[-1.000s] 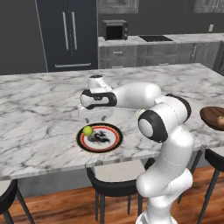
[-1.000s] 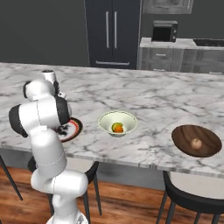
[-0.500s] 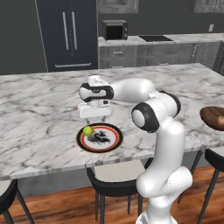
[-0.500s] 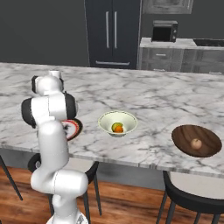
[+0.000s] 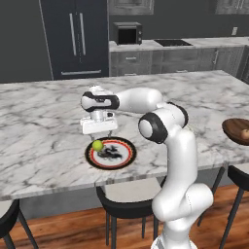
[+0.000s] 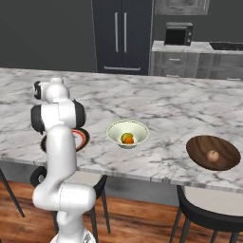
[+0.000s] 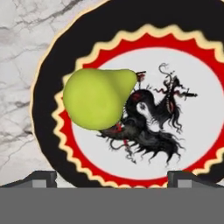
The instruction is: Take the fruits from the plate on the dining counter and place two fruits in each bowl.
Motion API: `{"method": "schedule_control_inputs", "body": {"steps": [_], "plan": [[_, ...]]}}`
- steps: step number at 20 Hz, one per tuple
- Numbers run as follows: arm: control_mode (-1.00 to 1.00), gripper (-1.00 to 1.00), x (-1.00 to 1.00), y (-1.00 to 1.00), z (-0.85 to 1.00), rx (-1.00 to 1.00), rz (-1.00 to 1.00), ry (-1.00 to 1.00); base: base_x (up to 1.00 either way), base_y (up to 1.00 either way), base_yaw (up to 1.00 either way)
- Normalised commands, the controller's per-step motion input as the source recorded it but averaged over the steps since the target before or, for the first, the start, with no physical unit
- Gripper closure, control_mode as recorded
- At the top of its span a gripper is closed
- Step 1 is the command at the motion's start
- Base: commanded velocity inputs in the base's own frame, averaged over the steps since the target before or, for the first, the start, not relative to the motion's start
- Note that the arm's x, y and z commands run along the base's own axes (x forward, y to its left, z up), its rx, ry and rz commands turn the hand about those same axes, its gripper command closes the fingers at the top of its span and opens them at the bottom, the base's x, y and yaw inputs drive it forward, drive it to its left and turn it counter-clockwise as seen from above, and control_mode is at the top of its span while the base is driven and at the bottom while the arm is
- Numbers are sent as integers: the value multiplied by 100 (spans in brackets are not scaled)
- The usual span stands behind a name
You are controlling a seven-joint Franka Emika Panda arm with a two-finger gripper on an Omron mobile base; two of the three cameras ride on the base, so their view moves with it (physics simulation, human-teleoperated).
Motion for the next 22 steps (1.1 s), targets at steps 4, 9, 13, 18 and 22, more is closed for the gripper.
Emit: {"method": "schedule_control_inputs", "body": {"steps": [4,9,13,18,22], "plan": [[-100,-100,2,5,-29,0,0,0,0,0,0],[-100,-100,41,21,-14,0,0,0,0,0,0],[-100,-100,38,7,-31,0,0,0,0,0,0],[-100,-100,-6,0,-29,0,0,0,0,0,0],[-100,-100,-57,0,10,1,0,-4,0,0,0]]}}
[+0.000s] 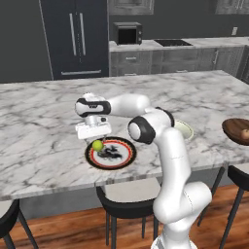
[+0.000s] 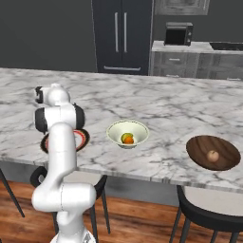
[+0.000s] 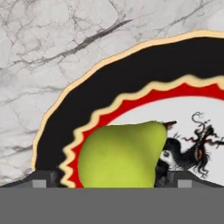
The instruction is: Take the fruits from the plate on the dining counter and place two fruits in each bowl.
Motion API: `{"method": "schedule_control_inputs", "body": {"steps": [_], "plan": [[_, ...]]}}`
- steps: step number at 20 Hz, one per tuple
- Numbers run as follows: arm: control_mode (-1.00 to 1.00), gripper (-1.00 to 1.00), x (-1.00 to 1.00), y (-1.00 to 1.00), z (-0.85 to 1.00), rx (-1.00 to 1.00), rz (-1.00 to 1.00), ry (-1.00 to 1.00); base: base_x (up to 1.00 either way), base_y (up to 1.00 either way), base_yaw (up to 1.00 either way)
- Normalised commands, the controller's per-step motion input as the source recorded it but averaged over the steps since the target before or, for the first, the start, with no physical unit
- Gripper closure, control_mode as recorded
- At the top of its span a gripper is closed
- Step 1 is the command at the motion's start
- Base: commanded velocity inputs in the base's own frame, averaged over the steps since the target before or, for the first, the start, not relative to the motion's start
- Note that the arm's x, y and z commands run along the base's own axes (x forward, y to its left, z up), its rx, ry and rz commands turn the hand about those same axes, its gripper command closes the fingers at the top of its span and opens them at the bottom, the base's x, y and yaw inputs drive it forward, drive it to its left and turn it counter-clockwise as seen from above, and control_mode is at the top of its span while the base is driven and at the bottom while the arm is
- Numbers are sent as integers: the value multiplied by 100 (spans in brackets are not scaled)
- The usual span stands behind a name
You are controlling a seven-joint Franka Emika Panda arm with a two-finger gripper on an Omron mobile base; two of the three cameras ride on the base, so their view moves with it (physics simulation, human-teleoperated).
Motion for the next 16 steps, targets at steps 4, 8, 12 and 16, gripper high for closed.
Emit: {"method": "schedule_control_inputs", "body": {"steps": [4,8,12,16], "plan": [[-100,-100,-51,-6,7,4,0,-12,0,0,0],[-100,-100,0,-20,0,6,-1,-28,0,0,0],[-100,-100,12,-7,0,2,-6,-18,0,0,0],[-100,-100,13,0,0,0,-4,4,0,0,0]]}}
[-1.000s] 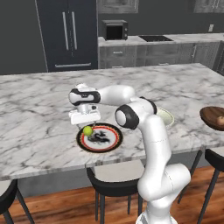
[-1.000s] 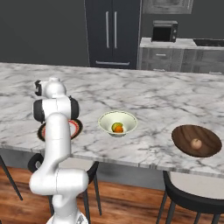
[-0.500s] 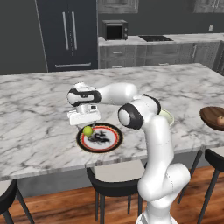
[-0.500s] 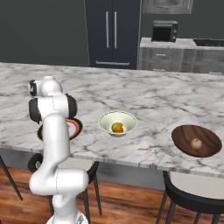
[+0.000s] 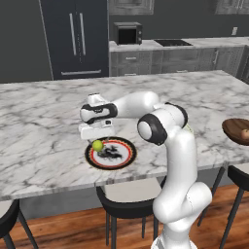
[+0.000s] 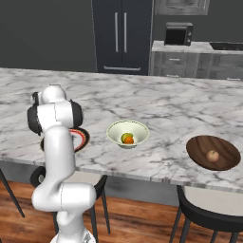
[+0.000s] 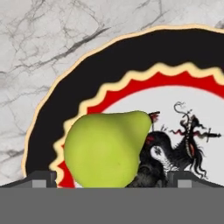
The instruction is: Take the fruits from the plate on the dining counter and place two fruits in each bowl.
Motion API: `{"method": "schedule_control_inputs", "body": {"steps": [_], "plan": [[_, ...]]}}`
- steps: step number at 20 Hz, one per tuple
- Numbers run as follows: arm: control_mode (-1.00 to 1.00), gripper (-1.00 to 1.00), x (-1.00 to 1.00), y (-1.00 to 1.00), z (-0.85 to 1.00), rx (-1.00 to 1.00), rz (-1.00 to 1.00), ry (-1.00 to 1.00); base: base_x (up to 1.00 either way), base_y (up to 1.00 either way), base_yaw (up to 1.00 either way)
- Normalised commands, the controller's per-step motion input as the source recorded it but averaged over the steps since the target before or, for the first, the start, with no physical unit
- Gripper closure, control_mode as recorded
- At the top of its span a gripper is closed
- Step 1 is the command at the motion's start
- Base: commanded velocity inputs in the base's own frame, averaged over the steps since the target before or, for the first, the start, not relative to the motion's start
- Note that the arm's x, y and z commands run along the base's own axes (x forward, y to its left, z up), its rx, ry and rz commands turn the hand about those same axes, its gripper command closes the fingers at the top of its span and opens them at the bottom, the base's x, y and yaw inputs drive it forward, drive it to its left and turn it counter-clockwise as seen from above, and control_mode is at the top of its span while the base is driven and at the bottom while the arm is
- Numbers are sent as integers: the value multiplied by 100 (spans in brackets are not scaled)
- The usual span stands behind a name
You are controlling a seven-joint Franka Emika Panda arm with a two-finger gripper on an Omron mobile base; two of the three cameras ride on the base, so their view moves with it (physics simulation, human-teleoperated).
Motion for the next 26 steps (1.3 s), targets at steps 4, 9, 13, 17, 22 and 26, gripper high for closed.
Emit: {"method": "schedule_control_inputs", "body": {"steps": [4,9,13,17,22,26], "plan": [[-100,-100,21,0,0,0,0,7,0,0,0],[-100,-100,0,0,-5,0,0,2,0,0,0],[-100,-100,0,0,-19,0,0,0,0,0,0],[-100,-100,-14,0,-12,0,-1,-1,0,0,0],[-100,-100,-34,0,17,0,0,-9,0,0,0],[-100,-100,-23,0,3,0,-3,-8,0,0,0]]}}
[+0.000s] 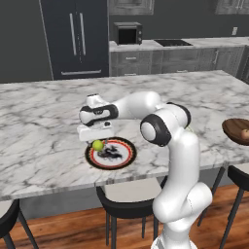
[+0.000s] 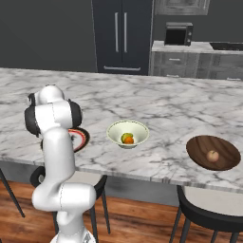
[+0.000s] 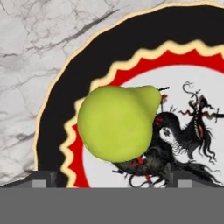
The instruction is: Take the fruits from the plate on the dining counter and place two fruits in each bowl.
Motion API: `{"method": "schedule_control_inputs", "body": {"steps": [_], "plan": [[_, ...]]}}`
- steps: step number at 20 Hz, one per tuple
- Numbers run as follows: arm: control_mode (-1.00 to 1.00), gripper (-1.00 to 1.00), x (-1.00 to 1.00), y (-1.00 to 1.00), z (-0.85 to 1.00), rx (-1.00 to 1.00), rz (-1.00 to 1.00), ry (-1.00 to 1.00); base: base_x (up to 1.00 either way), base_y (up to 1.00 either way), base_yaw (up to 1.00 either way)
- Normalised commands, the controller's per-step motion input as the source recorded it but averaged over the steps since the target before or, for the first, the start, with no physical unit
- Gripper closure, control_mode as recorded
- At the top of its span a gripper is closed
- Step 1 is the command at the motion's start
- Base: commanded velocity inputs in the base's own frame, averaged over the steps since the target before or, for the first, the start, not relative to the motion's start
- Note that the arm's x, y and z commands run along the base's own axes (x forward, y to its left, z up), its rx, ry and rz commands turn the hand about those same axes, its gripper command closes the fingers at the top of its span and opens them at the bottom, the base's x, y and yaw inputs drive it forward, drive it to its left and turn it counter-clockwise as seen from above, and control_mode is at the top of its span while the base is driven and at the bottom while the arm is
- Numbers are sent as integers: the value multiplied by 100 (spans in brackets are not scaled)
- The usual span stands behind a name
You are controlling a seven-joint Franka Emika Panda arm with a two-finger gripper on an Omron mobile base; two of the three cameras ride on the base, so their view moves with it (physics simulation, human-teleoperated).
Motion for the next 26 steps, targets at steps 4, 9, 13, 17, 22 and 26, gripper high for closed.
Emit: {"method": "schedule_control_inputs", "body": {"steps": [4,9,13,17,22,26], "plan": [[-100,-100,0,0,-6,0,-18,-13,0,0,0],[-100,-100,0,0,0,4,-15,-9,0,0,0],[-100,-100,4,0,-15,0,-12,-2,0,0,0],[-100,-100,17,0,-4,0,-13,-1,0,0,0],[-100,-100,9,0,-1,0,-7,0,0,0,0],[-100,-100,17,2,-17,0,-5,0,0,0,0]]}}
